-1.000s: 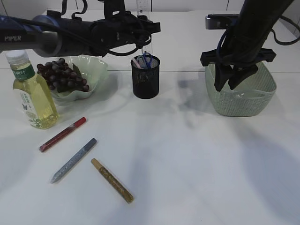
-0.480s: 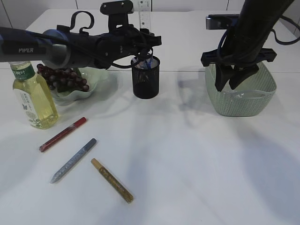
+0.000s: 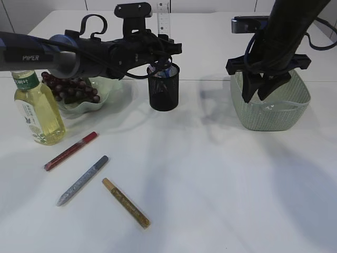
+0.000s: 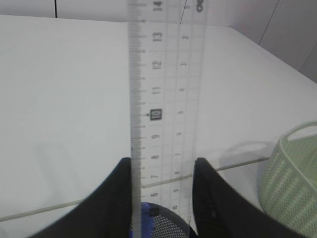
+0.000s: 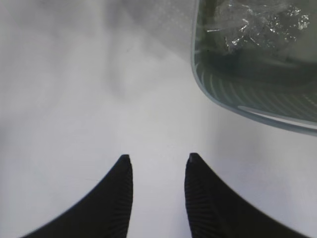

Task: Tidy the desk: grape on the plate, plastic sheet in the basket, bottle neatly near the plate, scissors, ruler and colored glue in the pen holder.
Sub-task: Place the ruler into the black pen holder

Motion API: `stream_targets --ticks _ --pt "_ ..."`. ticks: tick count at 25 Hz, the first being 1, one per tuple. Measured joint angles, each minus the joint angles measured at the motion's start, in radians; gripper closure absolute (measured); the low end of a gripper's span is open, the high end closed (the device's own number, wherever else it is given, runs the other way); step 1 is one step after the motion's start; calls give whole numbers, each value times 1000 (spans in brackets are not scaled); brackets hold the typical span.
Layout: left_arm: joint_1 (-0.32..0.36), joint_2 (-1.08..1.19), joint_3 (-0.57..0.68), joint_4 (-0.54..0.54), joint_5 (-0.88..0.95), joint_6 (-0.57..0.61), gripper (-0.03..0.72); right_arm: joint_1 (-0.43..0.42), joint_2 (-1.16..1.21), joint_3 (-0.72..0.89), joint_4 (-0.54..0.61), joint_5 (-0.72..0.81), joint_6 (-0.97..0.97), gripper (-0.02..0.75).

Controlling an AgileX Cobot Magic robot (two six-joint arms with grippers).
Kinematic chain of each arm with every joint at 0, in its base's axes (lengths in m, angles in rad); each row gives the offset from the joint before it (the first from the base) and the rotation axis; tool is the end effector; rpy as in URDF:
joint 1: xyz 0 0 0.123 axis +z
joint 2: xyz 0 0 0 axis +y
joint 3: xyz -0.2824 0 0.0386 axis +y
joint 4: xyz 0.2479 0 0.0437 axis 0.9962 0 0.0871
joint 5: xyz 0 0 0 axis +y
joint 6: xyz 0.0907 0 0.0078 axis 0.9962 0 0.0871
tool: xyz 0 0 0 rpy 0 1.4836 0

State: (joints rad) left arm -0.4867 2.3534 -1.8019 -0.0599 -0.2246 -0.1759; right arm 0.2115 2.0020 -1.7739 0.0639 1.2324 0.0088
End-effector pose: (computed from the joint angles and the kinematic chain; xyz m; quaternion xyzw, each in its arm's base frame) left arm 0.4858 -0.2557 0.1816 0.0949 0.7809 -0.2128 0.5795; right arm 0.4117 0.0940 0.2608 -0.0931 0.9903 0.0417 0.0945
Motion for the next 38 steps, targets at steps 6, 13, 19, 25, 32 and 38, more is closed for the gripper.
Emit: stream_targets --ticks 6,13,19,25,32,38 --pt "0 2 0 2 0 0 418 0 0 0 -1 0 0 446" --pt "0 6 0 5 0 0 391 0 0 0 -2 0 0 446" --pt "0 6 0 5 0 0 367 0 0 0 -2 0 0 446" --pt "0 6 0 5 0 0 366 0 0 0 -2 0 0 448" --pt "0 -71 0 60 91 0 366 0 0 0 -4 2 0 447" --pt "0 -176 0 130 225 0 367 0 0 0 -4 2 0 447"
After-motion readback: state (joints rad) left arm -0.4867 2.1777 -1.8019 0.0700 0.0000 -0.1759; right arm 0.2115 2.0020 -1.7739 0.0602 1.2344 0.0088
